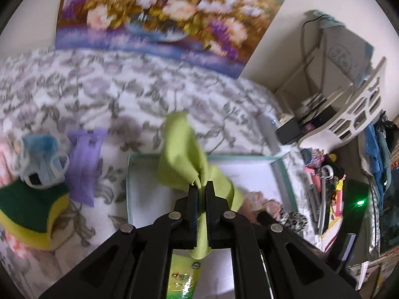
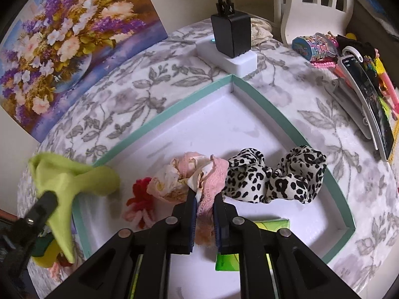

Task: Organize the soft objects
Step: 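Carry the cloth and scrunchie into the tray and open both tools, then move both tools back to the pile of items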

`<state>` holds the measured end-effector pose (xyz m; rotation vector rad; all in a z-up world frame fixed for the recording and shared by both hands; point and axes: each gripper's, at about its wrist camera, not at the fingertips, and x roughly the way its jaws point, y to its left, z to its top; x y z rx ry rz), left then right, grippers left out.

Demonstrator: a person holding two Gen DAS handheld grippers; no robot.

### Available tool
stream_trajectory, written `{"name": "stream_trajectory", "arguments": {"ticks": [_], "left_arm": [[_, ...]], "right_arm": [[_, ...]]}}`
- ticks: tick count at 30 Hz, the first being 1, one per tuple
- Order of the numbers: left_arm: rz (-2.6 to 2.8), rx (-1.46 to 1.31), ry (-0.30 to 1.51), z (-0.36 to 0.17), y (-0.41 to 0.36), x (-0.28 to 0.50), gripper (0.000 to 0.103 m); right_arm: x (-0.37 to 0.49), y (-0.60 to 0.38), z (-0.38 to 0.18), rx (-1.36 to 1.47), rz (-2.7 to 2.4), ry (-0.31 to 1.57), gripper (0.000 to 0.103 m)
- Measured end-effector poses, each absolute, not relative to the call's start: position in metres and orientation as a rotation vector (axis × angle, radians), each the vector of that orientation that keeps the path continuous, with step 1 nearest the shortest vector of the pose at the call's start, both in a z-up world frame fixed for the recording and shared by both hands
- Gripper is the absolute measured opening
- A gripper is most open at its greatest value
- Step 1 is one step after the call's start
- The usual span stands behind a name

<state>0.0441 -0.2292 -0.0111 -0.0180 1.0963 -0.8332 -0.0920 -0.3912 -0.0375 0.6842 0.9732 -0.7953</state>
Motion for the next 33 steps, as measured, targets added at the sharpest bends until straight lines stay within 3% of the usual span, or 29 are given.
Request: {"name": "stream_trajectory", "arguments": {"ticks": [16,18,20,31,33], "left_arm": [[-0.716,0.155,1.288,-0.08,-0.241,0.045,0.007],[-0.711,0.17,1.303,-0.082,-0.241,0.044,0.012],[-0.707,0.19,1.306,-0.081,-0.242,0.042,0.028],[-0.689,0.181,1.26,-0.04,-0.231,0.045,0.057],[-0.679,0.168,1.261,-0.034,-0.228,0.047,0.058]], "right_arm": [[-0.084,-0.39,-0.051,0.652,-0.792,1.048,0.016],[-0.084,-0.39,-0.051,0.659,-0.784,1.055,0.023],[-0.084,-0.389,-0.05,0.667,-0.775,1.064,0.029],[-0.085,-0.382,-0.013,0.638,-0.76,1.028,0.046],[-0.086,-0.381,-0.006,0.626,-0.758,1.02,0.049]]}}
